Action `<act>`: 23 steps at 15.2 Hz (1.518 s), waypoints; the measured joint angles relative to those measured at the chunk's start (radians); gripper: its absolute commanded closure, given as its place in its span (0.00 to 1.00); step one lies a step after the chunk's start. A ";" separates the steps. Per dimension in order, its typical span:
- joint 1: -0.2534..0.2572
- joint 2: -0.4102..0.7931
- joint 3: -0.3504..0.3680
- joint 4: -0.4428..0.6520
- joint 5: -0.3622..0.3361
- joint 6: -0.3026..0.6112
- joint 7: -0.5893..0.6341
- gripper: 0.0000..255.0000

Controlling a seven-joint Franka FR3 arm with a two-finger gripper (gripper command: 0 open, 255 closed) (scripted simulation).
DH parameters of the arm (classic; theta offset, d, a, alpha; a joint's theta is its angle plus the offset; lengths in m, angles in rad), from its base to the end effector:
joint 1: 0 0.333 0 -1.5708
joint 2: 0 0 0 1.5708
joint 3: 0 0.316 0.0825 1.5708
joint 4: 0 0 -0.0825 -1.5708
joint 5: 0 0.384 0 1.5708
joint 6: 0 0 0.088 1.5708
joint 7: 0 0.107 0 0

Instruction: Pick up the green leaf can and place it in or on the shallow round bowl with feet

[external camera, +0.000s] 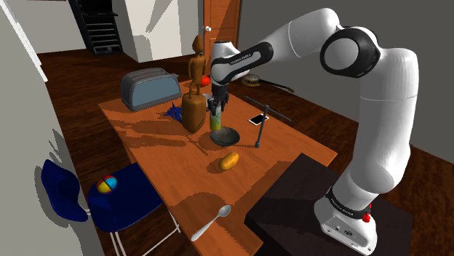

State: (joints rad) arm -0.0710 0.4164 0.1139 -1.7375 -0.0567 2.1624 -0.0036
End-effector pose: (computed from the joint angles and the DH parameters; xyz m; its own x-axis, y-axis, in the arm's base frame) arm 0.6579 0.0192 0.3413 0.9976 0.0679 0.0116 0.0679 -0.9977 0.0015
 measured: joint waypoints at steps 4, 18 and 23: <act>-0.066 -0.041 -0.021 -0.029 0.016 -0.011 -0.093 1.00; -0.088 0.035 -0.035 -0.071 0.013 0.106 -0.126 1.00; -0.088 0.071 -0.038 -0.088 0.009 0.160 -0.125 1.00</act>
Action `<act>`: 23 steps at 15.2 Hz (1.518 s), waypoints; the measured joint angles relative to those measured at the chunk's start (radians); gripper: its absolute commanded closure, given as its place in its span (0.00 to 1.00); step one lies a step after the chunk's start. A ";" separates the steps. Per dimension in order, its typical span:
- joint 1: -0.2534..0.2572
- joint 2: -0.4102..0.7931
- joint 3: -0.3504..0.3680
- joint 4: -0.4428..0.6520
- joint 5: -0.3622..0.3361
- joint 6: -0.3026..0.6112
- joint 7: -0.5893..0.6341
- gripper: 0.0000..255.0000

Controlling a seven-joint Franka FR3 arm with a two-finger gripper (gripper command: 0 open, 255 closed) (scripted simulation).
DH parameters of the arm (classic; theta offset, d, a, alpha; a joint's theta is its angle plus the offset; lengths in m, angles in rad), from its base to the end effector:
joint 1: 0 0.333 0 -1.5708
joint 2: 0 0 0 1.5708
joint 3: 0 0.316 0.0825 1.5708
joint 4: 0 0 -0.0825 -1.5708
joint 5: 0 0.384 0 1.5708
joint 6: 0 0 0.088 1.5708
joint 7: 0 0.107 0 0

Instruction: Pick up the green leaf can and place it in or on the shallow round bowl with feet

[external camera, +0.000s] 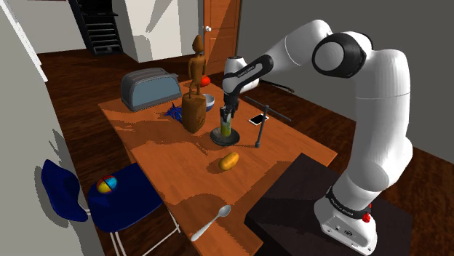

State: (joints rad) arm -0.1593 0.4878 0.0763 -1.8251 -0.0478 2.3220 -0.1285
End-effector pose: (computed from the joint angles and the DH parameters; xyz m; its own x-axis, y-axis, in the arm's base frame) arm 0.6462 -0.0581 0.2694 0.9976 0.0688 0.0109 0.0688 -0.9976 0.0009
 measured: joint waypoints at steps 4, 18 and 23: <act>0.002 0.031 -0.002 -0.006 -0.003 0.036 0.002 1.00; 0.002 0.024 -0.001 -0.008 -0.003 0.032 0.003 0.00; -0.001 -0.039 0.003 0.009 0.004 -0.045 -0.002 0.00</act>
State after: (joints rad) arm -0.1605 0.4492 0.0788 -1.8165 -0.0440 2.2770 -0.1305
